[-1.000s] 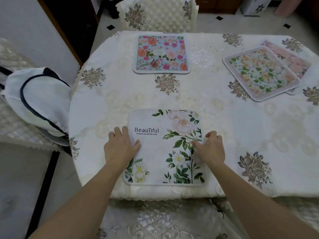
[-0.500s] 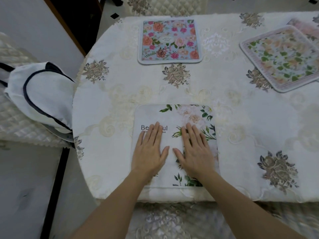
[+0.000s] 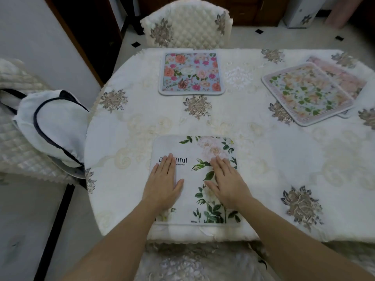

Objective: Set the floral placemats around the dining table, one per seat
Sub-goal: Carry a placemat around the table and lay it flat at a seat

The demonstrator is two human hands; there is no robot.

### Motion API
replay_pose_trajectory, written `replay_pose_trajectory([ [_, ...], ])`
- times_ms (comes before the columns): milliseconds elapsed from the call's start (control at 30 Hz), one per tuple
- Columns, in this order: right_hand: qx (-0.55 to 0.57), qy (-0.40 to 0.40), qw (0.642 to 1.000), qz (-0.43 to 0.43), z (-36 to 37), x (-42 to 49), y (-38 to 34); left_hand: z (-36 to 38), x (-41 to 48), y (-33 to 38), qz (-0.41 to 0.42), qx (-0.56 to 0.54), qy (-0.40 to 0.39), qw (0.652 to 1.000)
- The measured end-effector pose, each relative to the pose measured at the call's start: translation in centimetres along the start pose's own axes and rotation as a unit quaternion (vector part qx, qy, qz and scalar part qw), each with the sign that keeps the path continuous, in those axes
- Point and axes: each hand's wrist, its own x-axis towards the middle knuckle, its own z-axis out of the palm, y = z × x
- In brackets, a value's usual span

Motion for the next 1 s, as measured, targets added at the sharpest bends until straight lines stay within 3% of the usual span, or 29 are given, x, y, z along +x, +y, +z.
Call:
replay_pose_trajectory([
  [500, -0.009, 0.164, 0.986, 0.006, -12.9, -6.9, 5.5, -9.5, 1.4, 14.2, 0.096, 0.025, 0.115, 0.988],
  [1000, 0.03, 0.196, 0.974, 0.114, -16.8, -15.4, 21.1, -8.6, 6.3, 32.7, 0.197, 0.043, 0.123, 0.972],
])
